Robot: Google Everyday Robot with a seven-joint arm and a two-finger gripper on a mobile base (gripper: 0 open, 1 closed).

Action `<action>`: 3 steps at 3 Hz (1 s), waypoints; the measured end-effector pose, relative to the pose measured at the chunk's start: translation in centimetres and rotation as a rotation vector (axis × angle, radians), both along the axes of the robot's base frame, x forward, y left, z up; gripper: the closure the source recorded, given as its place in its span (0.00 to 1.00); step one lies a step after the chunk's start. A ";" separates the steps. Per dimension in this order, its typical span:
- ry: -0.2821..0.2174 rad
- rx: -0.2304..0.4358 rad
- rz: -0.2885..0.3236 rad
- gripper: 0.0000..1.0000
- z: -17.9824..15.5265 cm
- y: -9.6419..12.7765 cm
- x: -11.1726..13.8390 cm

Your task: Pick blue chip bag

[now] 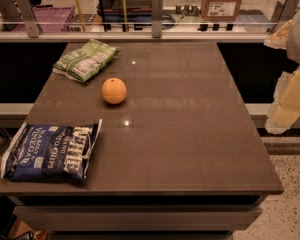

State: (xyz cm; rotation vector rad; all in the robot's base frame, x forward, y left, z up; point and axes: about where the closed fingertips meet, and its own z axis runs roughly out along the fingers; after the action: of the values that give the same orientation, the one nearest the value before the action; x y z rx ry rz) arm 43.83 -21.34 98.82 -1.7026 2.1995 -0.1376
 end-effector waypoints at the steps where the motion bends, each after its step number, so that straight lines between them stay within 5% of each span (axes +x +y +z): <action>1: 0.000 0.000 0.000 0.00 0.0 0.0 0.0; 3: -0.025 0.089 0.046 0.00 -0.1 1.7 -0.2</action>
Offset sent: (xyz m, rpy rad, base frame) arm -0.0018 0.0120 -0.0012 0.0535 -0.0016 0.0278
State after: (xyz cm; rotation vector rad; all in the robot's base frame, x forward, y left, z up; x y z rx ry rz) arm 43.61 -19.62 98.74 -1.6920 2.1148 -0.0482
